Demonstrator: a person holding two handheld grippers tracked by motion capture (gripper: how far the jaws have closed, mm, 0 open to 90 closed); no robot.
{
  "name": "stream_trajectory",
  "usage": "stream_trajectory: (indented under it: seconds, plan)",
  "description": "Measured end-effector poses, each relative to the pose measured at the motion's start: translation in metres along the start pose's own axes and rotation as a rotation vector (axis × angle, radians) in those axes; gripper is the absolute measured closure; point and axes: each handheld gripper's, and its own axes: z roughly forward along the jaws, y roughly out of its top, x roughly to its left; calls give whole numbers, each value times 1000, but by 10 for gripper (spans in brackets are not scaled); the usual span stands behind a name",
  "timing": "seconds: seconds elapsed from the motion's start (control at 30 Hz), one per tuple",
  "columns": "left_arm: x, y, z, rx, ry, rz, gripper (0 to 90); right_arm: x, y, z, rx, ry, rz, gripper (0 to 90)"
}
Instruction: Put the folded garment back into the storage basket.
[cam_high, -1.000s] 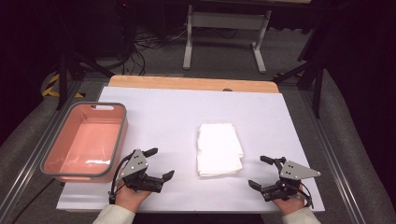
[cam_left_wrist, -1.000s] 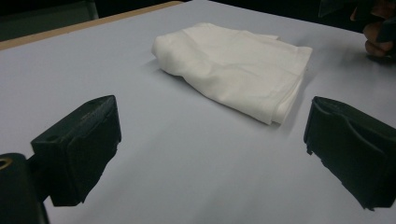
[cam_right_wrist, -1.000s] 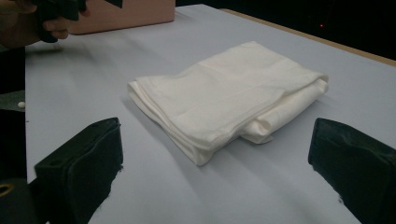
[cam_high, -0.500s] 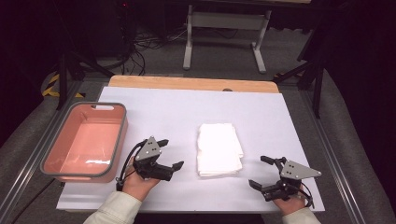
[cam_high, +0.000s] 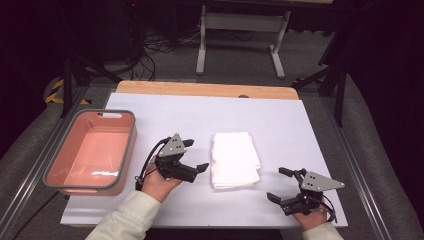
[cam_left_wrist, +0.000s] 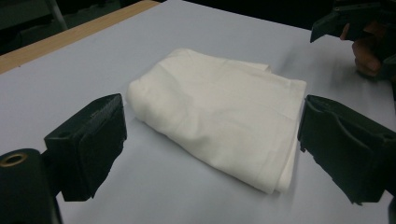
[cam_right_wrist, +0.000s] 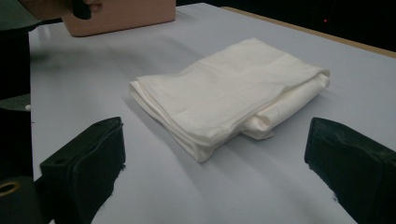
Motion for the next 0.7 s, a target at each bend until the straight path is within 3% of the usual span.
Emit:
stream_trajectory:
  seconds: [0.33, 0.43, 0.53, 0.7]
  plan:
    - [5, 21, 21, 41, -6, 68, 85, -2, -1, 0, 0, 13, 15, 67]
    - [6, 23, 25, 42, -20, 52, 85, -2, -1, 0, 4, 16, 16, 69]
    - [10, 25, 27, -6, -71, -16, 80, -2, -1, 0, 5, 18, 16, 69]
    - [9, 28, 37, 6, -51, -1, 80, -2, -1, 0, 11, 20, 18, 73]
